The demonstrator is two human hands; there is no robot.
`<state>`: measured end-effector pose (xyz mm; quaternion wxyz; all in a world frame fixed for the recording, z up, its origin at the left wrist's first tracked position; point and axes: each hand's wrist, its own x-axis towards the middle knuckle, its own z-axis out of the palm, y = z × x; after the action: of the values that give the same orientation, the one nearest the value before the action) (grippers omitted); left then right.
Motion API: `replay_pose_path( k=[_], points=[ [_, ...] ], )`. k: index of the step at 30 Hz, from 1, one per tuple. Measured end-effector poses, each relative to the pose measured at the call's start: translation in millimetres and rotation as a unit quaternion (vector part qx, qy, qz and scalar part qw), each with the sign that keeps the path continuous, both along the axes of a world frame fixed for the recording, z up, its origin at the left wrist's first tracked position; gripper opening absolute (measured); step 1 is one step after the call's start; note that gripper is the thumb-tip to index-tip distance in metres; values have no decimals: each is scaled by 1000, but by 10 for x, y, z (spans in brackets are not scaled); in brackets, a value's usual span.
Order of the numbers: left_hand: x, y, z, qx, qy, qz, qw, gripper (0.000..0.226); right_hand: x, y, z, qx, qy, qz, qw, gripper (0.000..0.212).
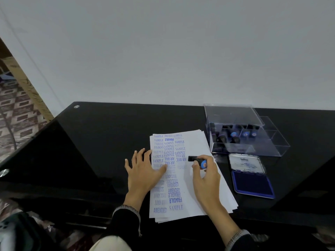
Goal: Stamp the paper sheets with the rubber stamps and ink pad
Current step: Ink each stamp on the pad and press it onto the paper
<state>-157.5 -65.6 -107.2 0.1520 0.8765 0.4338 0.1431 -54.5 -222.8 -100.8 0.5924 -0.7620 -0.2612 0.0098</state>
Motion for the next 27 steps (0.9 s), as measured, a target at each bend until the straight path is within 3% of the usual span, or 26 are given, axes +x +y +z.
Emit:
replay_pose_path(
  k=[7, 16, 19, 23, 27],
  points=[
    [-1, 6, -33, 2, -10, 8, 1000, 80, 178, 154, 62, 23, 40, 13, 999, 5],
    [-16, -28, 4, -15, -39, 3, 999, 80, 319, 18, 169, -16, 27, 59, 998, 7],
    [-28, -61, 35, -6, -73, -22, 997, 59, 341, -137, 175, -11, 48, 51, 997, 4],
    [-39, -165, 33, 113, -83, -89, 986, 36, 371, -362, 239, -16, 62, 53, 997, 5],
    [226, -521, 148, 77, -138, -148, 976, 16, 461, -621, 399, -11, 32, 20, 999, 11]
  ],
)
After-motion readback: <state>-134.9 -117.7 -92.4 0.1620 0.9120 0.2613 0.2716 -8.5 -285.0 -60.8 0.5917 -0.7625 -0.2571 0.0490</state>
